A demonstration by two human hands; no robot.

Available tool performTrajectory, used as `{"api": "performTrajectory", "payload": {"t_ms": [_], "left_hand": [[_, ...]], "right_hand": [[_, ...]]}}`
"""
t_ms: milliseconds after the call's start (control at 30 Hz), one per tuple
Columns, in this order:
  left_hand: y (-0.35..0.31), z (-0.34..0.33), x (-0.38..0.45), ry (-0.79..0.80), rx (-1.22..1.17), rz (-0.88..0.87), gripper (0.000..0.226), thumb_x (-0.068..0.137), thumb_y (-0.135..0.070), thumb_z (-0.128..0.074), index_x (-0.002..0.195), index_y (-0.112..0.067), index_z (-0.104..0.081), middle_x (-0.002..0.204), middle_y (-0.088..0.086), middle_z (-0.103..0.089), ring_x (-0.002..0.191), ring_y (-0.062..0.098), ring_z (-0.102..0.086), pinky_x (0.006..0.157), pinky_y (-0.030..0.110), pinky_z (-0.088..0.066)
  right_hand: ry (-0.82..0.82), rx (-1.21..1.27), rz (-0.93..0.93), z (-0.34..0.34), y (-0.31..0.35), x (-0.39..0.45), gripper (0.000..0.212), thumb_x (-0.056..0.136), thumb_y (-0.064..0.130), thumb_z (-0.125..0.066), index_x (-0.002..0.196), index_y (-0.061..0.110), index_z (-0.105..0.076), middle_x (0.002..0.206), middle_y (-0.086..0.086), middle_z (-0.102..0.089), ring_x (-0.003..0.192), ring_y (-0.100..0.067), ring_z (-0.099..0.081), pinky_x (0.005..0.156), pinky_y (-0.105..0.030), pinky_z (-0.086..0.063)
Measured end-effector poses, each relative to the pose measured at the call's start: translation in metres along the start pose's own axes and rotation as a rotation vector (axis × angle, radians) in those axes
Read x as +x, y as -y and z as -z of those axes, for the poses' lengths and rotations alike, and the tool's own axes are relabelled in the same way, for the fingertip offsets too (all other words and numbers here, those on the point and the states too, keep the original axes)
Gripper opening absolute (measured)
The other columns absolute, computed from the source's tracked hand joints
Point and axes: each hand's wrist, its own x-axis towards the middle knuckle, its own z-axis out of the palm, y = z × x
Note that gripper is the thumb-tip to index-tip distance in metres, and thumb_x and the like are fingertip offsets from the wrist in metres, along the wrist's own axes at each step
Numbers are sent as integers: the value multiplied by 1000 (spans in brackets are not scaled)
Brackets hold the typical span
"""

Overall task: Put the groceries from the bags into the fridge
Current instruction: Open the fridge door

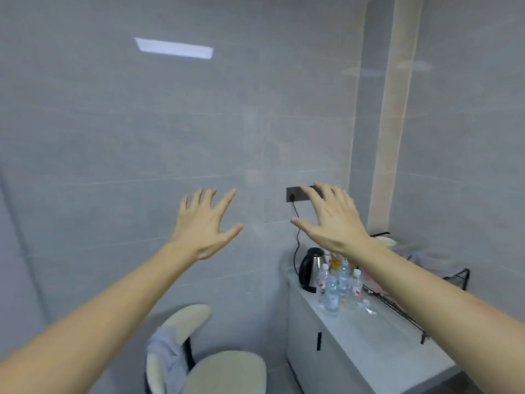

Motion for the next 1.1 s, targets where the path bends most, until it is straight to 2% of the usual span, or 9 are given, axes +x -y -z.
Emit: {"api": "performTrajectory", "payload": {"t_ms": [133,433,600,800,933,1100], "left_hand": [[91,30,-30,-20,52,110,92,79,-82,-17,160,-38,-20,156,12,-37,146,34,-30,117,54,-27],[287,84,-140,-29,187,288,92,80,-81,-18,161,-37,-21,155,11,-38,145,31,-33,115,51,-31],[389,116,-202,2,243,437,90,82,-81,-20,161,-37,-18,161,11,-32,151,32,-23,120,54,-23],[460,135,-266,-16,327,611,87,85,-80,-21,161,-40,-13,164,9,-28,152,31,-21,120,55,-25],[497,151,-313,5,419,777,87,86,-80,-22,162,-39,-13,164,9,-28,151,30,-24,119,54,-29],[531,177,-365,46,493,912,90,83,-82,-20,162,-39,-13,164,9,-28,152,30,-25,119,53,-29]], "right_hand": [[14,104,108,-17,110,26,92,83,81,-26,159,31,-28,163,-7,-33,149,-30,-28,122,-50,-25],[13,316,275,-58,352,49,95,82,84,-24,160,31,-26,165,-5,-31,149,-29,-26,122,-49,-27],[45,428,405,-76,469,61,82,93,75,-41,161,33,-24,167,-4,-27,151,-29,-24,122,-49,-27],[46,578,600,-95,593,77,82,94,75,-43,161,35,-22,168,-2,-24,153,-28,-20,121,-51,-29],[42,688,803,-103,676,76,81,94,74,-43,161,32,-24,167,-3,-26,153,-27,-21,121,-51,-31],[18,808,966,-105,759,63,78,97,65,-49,162,28,-26,167,-3,-28,153,-23,-22,120,-43,-29]]}}
